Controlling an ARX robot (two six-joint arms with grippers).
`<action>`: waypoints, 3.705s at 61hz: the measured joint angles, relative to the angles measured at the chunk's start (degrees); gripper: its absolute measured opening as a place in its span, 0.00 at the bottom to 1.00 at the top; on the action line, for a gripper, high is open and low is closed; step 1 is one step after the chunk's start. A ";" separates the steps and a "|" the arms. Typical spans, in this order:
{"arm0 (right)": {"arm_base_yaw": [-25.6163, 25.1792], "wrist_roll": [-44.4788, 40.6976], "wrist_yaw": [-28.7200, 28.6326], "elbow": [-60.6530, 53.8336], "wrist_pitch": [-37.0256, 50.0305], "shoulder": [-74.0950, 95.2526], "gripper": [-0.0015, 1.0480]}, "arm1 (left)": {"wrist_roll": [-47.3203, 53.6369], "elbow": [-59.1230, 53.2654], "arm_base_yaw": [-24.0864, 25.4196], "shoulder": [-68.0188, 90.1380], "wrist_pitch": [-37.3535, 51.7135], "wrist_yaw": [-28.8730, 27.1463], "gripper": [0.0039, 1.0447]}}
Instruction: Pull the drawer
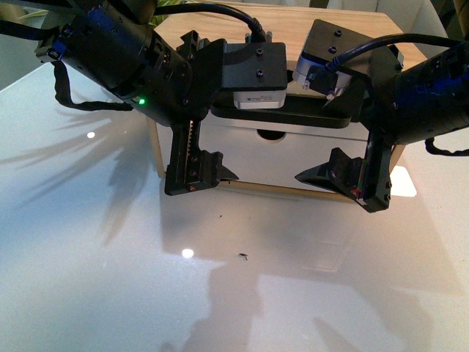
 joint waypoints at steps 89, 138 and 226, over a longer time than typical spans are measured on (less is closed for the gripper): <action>-1.03 11.78 -5.53 -28.15 17.18 -32.44 0.92 | -11.32 -36.65 3.30 -31.63 31.32 7.30 0.93; -28.06 60.83 10.34 -54.27 13.68 -86.38 0.92 | -68.00 -69.55 28.68 -91.03 22.01 -5.60 0.93; -15.85 57.40 21.79 -61.37 7.76 -103.54 0.07 | -70.14 -75.93 22.12 -115.47 13.03 -22.49 0.10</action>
